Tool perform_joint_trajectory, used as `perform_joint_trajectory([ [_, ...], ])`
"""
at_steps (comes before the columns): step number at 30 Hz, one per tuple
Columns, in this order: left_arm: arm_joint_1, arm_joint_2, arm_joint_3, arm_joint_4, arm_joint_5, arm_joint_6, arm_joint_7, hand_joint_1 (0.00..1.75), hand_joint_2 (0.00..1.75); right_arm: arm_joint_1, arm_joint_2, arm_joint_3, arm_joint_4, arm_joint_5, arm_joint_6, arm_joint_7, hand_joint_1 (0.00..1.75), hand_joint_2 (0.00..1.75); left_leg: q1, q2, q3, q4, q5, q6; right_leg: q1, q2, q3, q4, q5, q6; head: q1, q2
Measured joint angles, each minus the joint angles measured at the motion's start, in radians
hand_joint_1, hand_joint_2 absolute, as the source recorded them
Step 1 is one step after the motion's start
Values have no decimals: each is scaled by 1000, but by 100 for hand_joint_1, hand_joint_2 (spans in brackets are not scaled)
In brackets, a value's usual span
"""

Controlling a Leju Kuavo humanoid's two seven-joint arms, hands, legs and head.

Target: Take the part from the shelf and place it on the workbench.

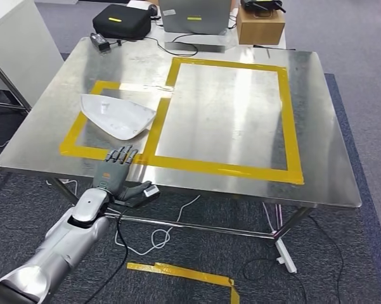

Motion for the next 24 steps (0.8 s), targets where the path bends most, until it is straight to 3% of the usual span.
perform_joint_trajectory([
  [2, 2, 2, 3, 0, 0, -3, 1, 0, 0, 0, 0, 0, 0, 0, -2, 2, 0, 0, -3, 0, -8, 5, 14, -10, 3, 2, 22, -47, -9, -10, -1, 0],
  [4, 8, 8, 5, 0, 2, -7, 4, 0, 0, 1, 0, 0, 0, 0, -3, 5, 0, 0, -1, -1, -14, 9, 14, -20, 2, -1, 4, -46, 0, -29, -1, 0],
  [5, 12, 11, 6, 0, 4, -9, 6, 0, 0, 1, 0, 0, 0, 0, -4, 6, 0, 0, 1, -2, -21, 25, -11, -27, 0, -3, -1, -46, 9, -41, -2, 0],
  [7, 22, 16, 10, 1, 6, -11, 9, 0, 0, 0, 0, 0, 0, 0, -5, 8, 0, 0, 5, -4, -45, 114, -108, -39, -1, -6, -20, -46, 31, -56, -7, 0],
  [8, 26, 18, 12, 1, 6, -11, 11, 0, 0, 0, 0, 0, 0, 0, -5, 9, 0, 0, 7, -4, -59, 182, -159, -43, -1, -6, -32, -44, 42, -58, -8, 0],
  [9, 30, 19, 14, 1, 6, -11, 12, 0, 0, 1, 0, 0, 0, 0, -5, 9, 0, 0, 9, -4, -68, 244, -190, -46, 0, -6, -46, -41, 52, -58, -9, 0],
  [10, 33, 21, 16, 2, 6, -11, 13, 0, 0, 1, 0, 0, 0, 0, -5, 10, 0, 0, 10, -4, -68, 285, -198, -47, 0, -6, -61, -38, 61, -57, -8, 0],
  [11, 36, 22, 18, 2, 6, -11, 13, 0, 0, 1, 0, 0, 0, 0, -5, 10, 0, 0, 10, -4, -52, 293, -185, -46, 1, -7, -75, -34, 68, -56, -9, 0],
  [12, 38, 22, 19, 2, 7, -11, 14, 0, 0, 1, 0, 0, 0, 0, -5, 11, 0, 0, 11, -4, -18, 260, -160, -44, 1, -7, -88, -30, 75, -54, -9, 0],
  [14, 39, 23, 23, 3, 8, -15, 18, 0, 0, 0, 0, 0, 0, 0, -5, 12, 0, 0, 9, -4, 83, 123, -123, -34, 3, -7, -107, -23, 87, -48, -9, 0],
  [16, 41, 25, 30, 3, 9, -19, 26, 0, 0, 0, 0, 0, 0, 0, -6, 14, 0, 0, 5, -5, 153, 10, -127, -23, 5, -7, -117, -21, 102, -37, -8, 0],
  [19, 61, 32, 47, 8, 14, -20, 40, 0, 0, 1, 0, 1, 0, 0, -8, 18, 0, 0, 2, -3, 153, -21, -117, -6, 3, -6, -126, -24, 118, -15, -8, 0],
  [21, 80, 36, 65, 13, 29, -24, 43, 0, 0, 3, 0, 1, 0, -2, -11, 21, 0, 0, 4, 1, 136, -26, -96, 11, 1, -4, -148, 16, 68, -5, -6, 0],
  [23, 108, 39, 89, 17, 52, -32, 45, 0, 0, 2, 0, 2, 0, -4, -12, 22, 0, 0, 2, 3, 109, -26, -75, 21, 0, -4, -186, 132, -31, 0, -4, 0],
  [24, 125, 40, 102, 18, 62, -38, 45, 0, 0, 1, 0, 3, 0, -5, -12, 22, 0, 0, 0, 3, 94, -26, -64, 23, 0, -4, -200, 199, -65, 1, -3, 0],
])
